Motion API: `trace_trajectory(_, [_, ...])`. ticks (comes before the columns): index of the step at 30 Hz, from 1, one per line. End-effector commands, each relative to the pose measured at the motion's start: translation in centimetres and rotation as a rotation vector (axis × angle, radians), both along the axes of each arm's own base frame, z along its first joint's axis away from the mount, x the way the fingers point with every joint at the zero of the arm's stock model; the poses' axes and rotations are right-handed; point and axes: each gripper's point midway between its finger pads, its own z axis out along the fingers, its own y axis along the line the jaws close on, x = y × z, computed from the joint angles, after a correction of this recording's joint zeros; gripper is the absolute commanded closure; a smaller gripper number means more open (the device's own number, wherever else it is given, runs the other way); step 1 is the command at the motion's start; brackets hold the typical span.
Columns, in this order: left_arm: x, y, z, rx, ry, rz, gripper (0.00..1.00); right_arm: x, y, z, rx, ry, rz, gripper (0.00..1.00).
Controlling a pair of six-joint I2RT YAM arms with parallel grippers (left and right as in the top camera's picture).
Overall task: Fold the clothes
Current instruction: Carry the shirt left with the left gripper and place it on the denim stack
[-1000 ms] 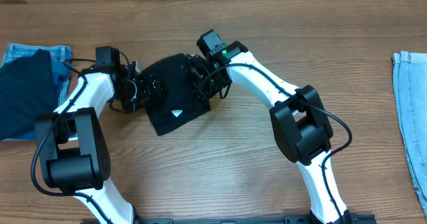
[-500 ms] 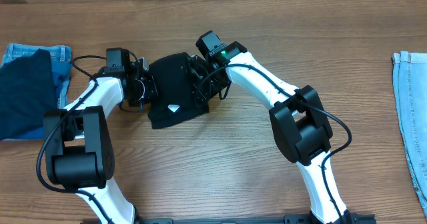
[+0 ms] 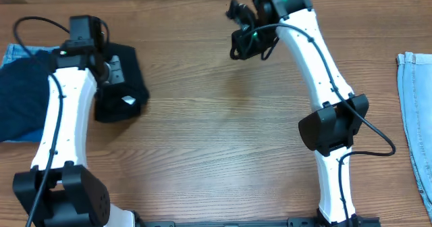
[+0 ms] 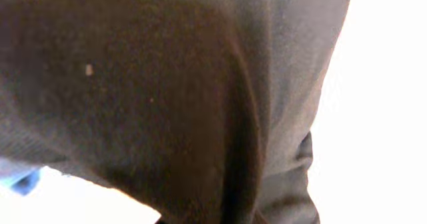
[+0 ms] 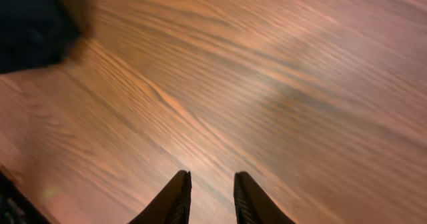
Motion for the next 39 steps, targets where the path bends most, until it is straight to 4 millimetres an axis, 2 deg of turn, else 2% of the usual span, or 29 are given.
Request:
trace_trajectory(1, [-1.1, 4.0, 5.9, 0.134, -0.077, 0.045, 0.96, 0.9, -3.1, 3.3, -0.038, -0.085, -0.061, 0.74])
trace_trajectory(3, [-2.0, 6.1, 8.1, 0.170, -0.104, 0.076, 0.96, 1.3, -5.3, 3.9, -0.040, -0.085, -0.107, 0.75])
trace_trajectory(5, [-2.7, 7.5, 9.3, 0.169, -0.122, 0.105, 0.96, 1.4, -7.1, 4.4, -0.041, -0.083, -0.143, 0.74])
trace_trajectory(8, [-3.2, 9.1, 10.4, 0.122, -0.152, 0.086, 0.96, 1.7, -10.5, 5.9, -0.035, -0.099, -0.217, 0.75])
trace_trajectory(10, [-3.7, 11.1, 11.0, 0.104, -0.181, 0.104, 0.96, 1.7, -12.4, 7.2, -0.012, -0.117, -0.259, 0.74])
trace_trajectory(13, [-3.0, 12.8, 11.2, 0.033, -0.262, 0.057, 0.96, 1.8, -13.8, 7.9, 0.000, -0.130, -0.291, 0.74])
trace_trajectory(16, [-1.8, 14.4, 10.7, 0.025, -0.297, 0.015, 0.96, 1.8, -13.9, 7.9, 0.000, -0.130, -0.293, 0.74])
trace_trajectory(21, [-0.2, 17.2, 5.8, -0.007, -0.225, 0.038, 0.96, 1.7, -13.9, 7.8, -0.001, -0.125, -0.293, 0.75])
trace_trajectory(23, [-0.1, 18.7, 4.7, -0.010, -0.221, 0.069, 0.96, 1.7, -13.9, 7.8, -0.001, -0.125, -0.293, 0.74])
trace_trajectory(27, [-1.0, 22.2, 5.1, 0.012, -0.269, 0.162, 0.96, 1.8, -13.9, 7.9, -0.001, -0.130, -0.293, 0.75])
trace_trajectory(34, [-2.2, 25.6, 6.0, 0.116, -0.284, 0.238, 0.96, 1.8, -14.0, 7.9, -0.004, -0.132, -0.294, 0.75])
trace_trajectory(38, [-2.1, 25.8, 6.0, 0.121, -0.285, 0.240, 0.85, 1.8, -14.0, 7.9, -0.004, -0.131, -0.294, 0.74])
trace_trajectory(39, [-2.2, 25.9, 5.9, 0.122, -0.280, 0.243, 0.79, 1.8, -14.0, 7.9, -0.004, -0.130, -0.294, 0.75])
